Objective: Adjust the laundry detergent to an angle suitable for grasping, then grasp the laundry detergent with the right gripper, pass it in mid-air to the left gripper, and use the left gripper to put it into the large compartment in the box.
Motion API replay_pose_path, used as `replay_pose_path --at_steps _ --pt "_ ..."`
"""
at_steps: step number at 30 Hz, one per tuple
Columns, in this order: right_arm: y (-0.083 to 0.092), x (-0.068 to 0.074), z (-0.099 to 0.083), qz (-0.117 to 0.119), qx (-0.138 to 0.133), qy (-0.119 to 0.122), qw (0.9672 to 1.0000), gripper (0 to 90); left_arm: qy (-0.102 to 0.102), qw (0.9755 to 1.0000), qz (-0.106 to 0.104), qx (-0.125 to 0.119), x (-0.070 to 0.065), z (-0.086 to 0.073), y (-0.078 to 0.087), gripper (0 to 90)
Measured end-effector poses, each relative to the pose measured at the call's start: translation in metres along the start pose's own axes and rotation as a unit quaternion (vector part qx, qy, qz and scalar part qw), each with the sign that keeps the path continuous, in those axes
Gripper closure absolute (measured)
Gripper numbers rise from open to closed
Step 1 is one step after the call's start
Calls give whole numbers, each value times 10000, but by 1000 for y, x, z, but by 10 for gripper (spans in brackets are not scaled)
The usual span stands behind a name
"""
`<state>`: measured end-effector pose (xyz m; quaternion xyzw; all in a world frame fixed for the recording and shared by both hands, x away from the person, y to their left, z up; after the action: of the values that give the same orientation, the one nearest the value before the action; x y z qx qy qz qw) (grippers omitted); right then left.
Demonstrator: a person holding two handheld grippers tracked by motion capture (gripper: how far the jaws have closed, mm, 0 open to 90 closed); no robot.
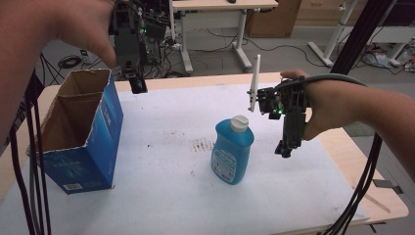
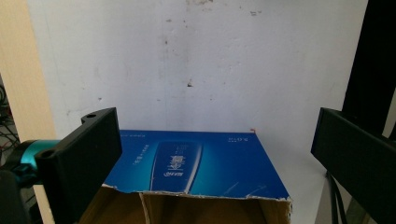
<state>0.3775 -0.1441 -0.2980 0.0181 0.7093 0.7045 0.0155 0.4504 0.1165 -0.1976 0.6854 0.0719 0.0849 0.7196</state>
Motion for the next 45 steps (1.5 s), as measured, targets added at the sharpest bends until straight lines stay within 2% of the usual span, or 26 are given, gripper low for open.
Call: replay_pose_path --at_steps 9,13,15,16,18,19,22,23,27,28,29,31,34,35,40,41,45 --pt "3 0 -1 -64 -34 92 9999 7 28 10000 9 -21 -2 2 1 17" --pt "7 1 0 -59 -71 -19 10000 7 54 10000 -9 -73 -1 1 2 17" --pt "8 1 1 -57 -72 -6 10000 7 42 10000 -4 -23 0 1 1 17" --pt "7 -1 0 -110 -38 81 9999 7 24 10000 -2 -12 1 1 1 17" --pt "7 0 1 -62 -24 -29 10000 7 27 10000 -1 -9 1 1 0 17" --pt "6 -2 1 -107 -19 50 9999 7 21 10000 -9 -26 1 1 1 17" --pt "7 -2 1 -107 18 54 9999 7 29 10000 -21 -60 2 1 1 17" --pt "8 -1 2 -80 -25 -53 10000 7 38 10000 -15 -31 2 1 1 17" --pt "9 -4 0 -131 -11 83 9999 7 80 10000 5 17 2 0 -1 17" --pt "9 -2 1 -104 -19 4 9999 7 74 10000 -5 12 3 0 -1 17" --pt "7 -2 0 -125 3 51 9999 7 74 10000 10 6 3 0 0 17" --pt "7 1 0 -64 -51 -103 9999 7 72 10000 5 -3 4 0 -1 17" --pt "5 0 -3 -94 -62 -80 9999 7 56 10000 23 36 4 1 -3 17" --pt "4 2 -4 -89 -65 -149 9998 7 39 10000 39 67 4 2 -3 17" --pt "-2 10 -7 -67 -310 -320 9990 7 29 10000 54 5 1 0 -3 17" --pt "-3 12 -8 -120 -333 -324 9988 7 29 10000 49 -2 1 0 -3 17" --pt "-8 24 -10 -133 -591 -601 9964 7 55 10000 75 6 0 -2 -3 17"
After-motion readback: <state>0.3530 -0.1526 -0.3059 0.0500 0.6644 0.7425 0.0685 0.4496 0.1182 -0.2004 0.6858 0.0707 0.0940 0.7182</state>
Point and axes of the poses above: each handheld gripper's, and its own axes: y roughly backward along the jaws, z roughly out of its top, x roughly to its left, the point moved 2 cm from there along -y, roughly forward along the jaws, and after that the axes turned 10 degrees about y, right-handed, at the moved point
